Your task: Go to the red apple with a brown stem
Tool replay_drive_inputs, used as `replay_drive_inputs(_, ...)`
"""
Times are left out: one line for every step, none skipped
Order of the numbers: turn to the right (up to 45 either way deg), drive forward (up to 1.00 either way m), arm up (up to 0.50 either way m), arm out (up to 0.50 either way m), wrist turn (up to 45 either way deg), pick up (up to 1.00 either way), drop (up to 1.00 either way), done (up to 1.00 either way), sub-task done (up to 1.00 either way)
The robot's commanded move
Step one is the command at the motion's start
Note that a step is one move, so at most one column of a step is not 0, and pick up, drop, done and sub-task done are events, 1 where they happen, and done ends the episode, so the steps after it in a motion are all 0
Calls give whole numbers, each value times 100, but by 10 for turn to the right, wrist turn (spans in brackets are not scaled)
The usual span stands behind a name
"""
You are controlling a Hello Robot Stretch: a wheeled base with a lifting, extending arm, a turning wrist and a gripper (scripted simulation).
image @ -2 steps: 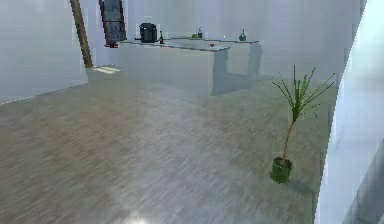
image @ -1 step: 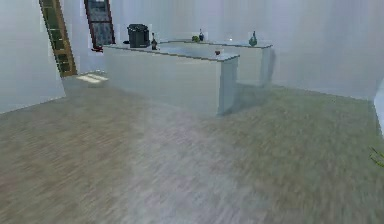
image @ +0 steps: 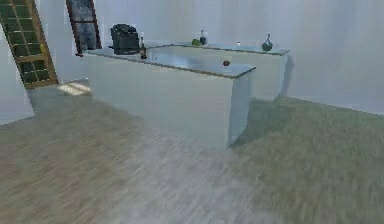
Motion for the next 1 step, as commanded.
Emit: replay_drive_inputs(240, 0, 0, 0, 0, 0, 0, 0, 0)
